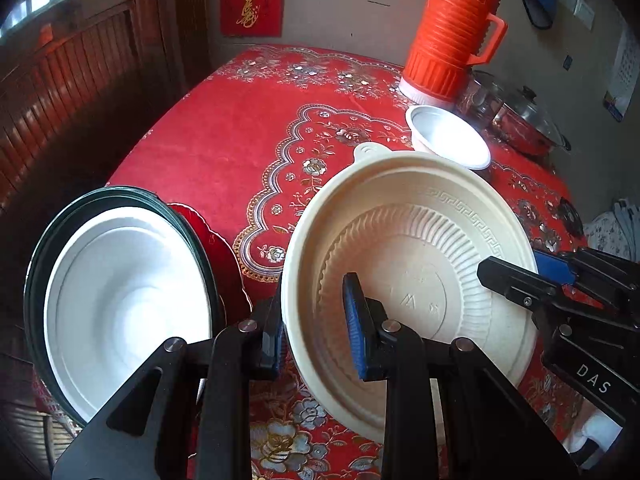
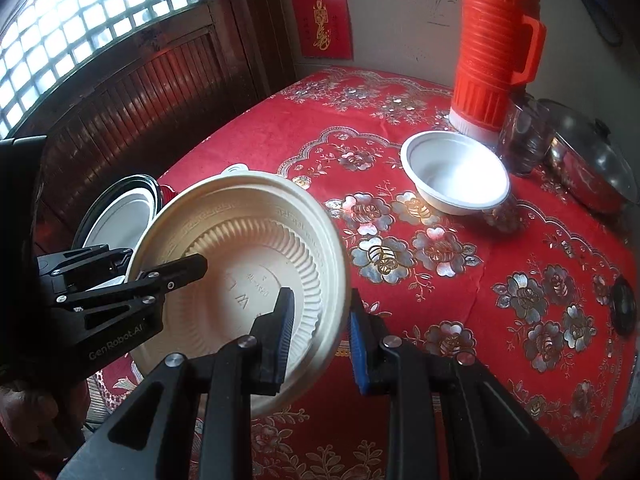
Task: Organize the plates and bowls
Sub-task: 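Lift the tan bowl with both tools and carry it to the green basin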
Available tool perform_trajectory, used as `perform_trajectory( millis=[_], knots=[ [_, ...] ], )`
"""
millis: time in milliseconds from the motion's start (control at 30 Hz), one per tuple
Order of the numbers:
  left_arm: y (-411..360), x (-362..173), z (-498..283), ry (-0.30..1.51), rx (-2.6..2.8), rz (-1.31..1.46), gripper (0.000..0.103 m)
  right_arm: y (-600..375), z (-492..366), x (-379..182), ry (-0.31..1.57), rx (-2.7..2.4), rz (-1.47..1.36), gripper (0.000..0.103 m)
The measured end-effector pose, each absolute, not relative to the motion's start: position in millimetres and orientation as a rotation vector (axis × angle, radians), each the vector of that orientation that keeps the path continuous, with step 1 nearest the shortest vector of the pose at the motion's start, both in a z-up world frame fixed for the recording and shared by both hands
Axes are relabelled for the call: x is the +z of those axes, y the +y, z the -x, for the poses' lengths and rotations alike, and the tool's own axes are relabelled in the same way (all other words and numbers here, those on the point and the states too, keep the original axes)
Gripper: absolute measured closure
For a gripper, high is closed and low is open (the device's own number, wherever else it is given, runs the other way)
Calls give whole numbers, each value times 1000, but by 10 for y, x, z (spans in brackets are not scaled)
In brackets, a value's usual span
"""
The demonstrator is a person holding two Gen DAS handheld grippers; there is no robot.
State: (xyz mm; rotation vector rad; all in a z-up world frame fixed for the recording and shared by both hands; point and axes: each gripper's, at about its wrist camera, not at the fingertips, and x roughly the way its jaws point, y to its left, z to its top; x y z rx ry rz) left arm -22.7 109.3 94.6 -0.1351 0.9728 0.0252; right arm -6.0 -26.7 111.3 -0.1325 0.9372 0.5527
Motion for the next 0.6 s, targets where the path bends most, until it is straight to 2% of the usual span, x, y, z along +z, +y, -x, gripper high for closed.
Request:
perform_trajectory(
  millis=[600],
  knots=[
    [1982,1347,685,853,136,233,78,588,234,1352,863,702,230,76]
  ],
)
